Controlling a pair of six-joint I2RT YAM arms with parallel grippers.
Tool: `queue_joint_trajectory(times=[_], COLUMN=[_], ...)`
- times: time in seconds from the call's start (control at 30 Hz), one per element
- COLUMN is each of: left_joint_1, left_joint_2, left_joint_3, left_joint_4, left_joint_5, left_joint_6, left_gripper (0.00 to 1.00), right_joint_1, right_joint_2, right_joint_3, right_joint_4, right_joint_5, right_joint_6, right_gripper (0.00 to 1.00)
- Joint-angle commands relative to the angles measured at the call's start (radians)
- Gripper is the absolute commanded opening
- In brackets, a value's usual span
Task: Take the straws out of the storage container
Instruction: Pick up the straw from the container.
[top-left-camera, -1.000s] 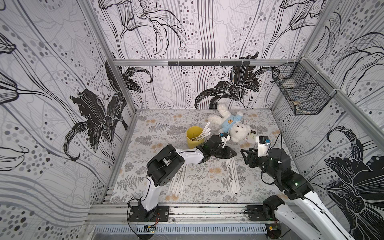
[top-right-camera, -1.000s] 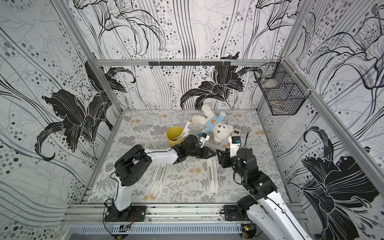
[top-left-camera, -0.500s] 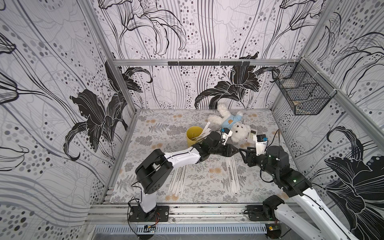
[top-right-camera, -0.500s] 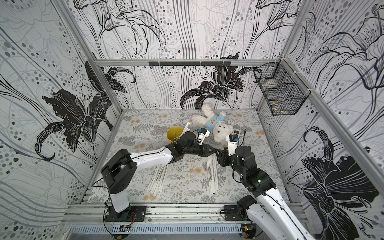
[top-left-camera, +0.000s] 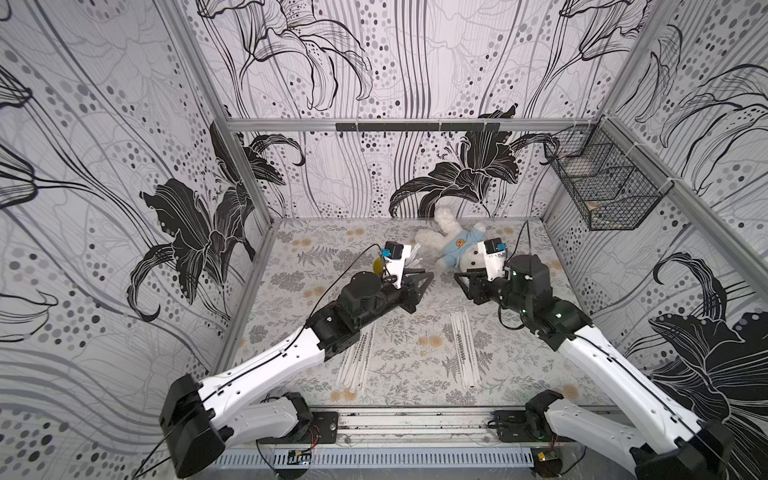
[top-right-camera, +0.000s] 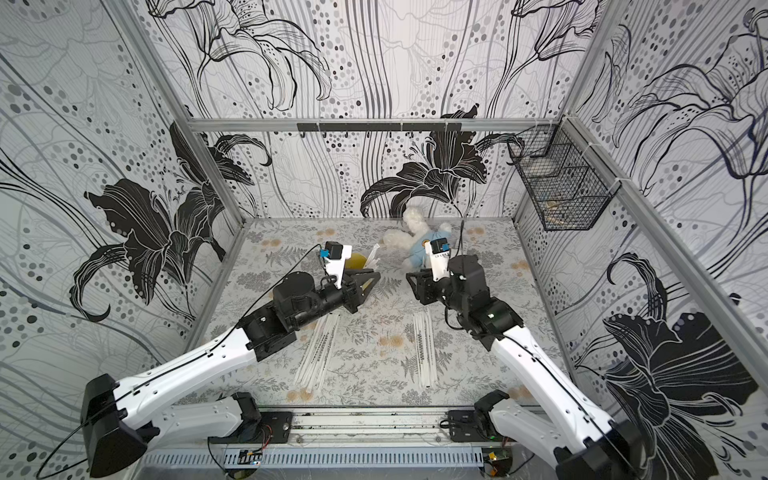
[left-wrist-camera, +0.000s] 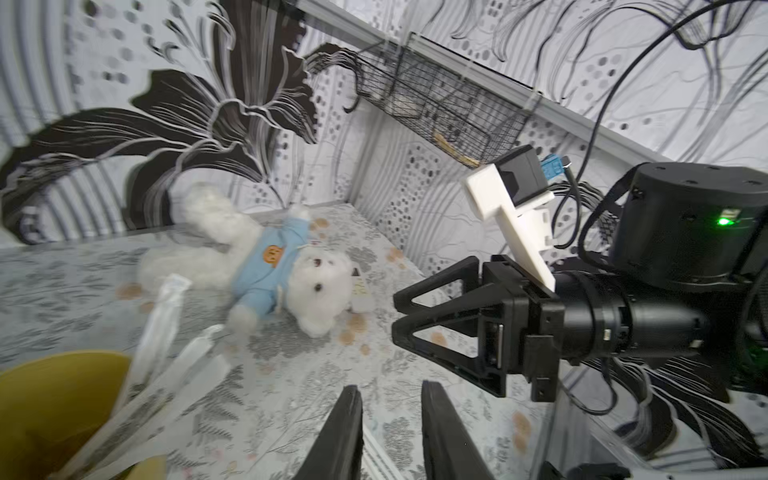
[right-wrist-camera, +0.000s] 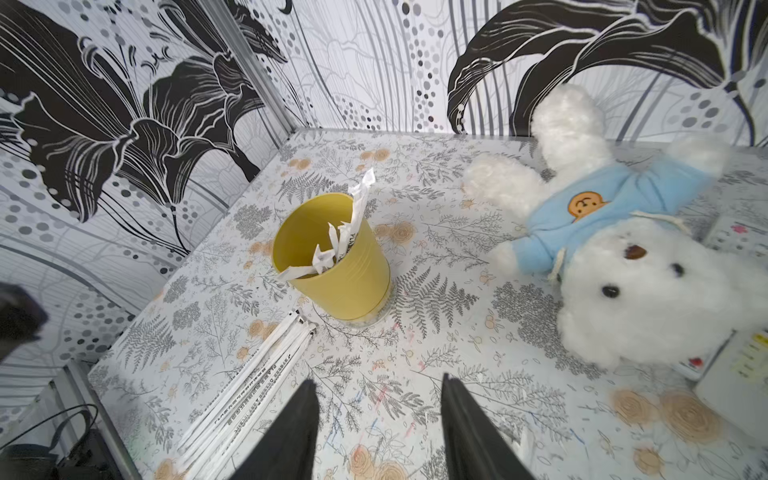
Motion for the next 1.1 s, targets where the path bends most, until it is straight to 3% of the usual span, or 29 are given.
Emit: queue_joint_trajectory(times=[0.0,0.13,0.4,0.7,1.07], left_joint_1=[0.030,0.068,0.082,0.085,0.088], left_joint_2=[-0.081,-0.182,-0.304,-0.285,-0.273], left_joint_3=[-0.090,-0.215,-0.411,-0.453,-0.466], left_joint_4=[-0.065,-0.049,0.028,0.046,0.083], left_joint_5=[-0.169,-0.200,-0.272,-0.257,-0.193], left_joint_6=[0.057,0.024,-0.036,-0.010,0.003], left_gripper=[0.30,0.31,0.31,0.31,0.32], right_joint_1=[0.098,0.165,0.183,0.221,0.245], right_joint_2=[0.090,0.262,0.519,0.795,0.947], right_joint_3=[0.118,0.313,0.641,0.988,1.162], right_joint_4=[0.049,-0.077,-0.348,-0.667,-0.831], right_joint_5=[0.045,0.080,0.066,0.160,0.216], right_joint_6=[-0.051,-0.169,-0.338,-0.363,-0.346], right_gripper=[0.51,0.52,0.53,0.54,0.50])
